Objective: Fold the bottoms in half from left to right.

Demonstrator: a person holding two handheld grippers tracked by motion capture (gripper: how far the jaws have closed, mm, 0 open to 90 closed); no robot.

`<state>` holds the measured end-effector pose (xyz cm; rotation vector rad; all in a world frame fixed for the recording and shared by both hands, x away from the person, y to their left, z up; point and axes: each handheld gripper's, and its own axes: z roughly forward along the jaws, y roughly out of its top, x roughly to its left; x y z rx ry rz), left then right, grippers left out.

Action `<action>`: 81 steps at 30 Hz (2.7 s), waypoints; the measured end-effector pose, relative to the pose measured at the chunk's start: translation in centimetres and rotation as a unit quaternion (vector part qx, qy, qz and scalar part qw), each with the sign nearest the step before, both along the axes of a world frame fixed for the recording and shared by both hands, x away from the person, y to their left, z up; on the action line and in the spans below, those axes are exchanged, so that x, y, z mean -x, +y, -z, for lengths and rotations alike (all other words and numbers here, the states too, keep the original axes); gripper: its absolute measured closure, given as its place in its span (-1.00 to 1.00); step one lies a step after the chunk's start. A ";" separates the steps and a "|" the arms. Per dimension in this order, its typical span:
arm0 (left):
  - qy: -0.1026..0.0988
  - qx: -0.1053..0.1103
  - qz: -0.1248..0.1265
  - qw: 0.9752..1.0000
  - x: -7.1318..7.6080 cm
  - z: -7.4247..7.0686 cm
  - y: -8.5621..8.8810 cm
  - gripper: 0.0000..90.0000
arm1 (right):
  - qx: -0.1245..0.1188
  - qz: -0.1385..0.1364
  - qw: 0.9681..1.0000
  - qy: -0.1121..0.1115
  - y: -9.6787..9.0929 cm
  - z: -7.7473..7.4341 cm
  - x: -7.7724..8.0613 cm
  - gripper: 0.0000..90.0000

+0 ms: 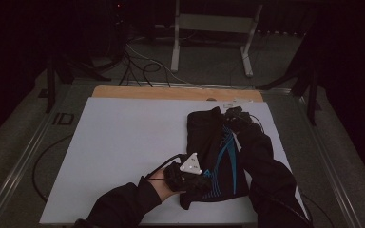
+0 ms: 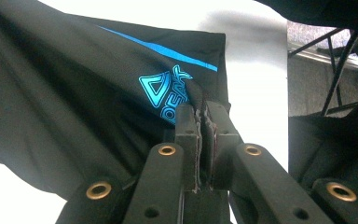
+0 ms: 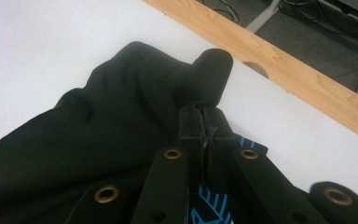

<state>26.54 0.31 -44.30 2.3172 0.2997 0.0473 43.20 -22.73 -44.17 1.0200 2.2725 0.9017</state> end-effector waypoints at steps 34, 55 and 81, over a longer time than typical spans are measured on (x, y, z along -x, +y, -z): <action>0.015 0.002 -0.003 1.000 -0.7 2.0 -2.3 0.90 | 0.014 0.033 0.999 0.030 -1.2 4.0 -1.1 0.95; 0.026 -0.003 0.009 1.000 -1.1 2.8 -4.4 0.89 | 0.006 0.057 0.997 0.043 -2.2 5.1 -1.0 0.89; 0.047 0.036 0.011 0.998 -1.2 2.3 -6.3 -0.24 | -0.003 0.061 0.997 0.053 -3.2 4.6 -0.8 0.16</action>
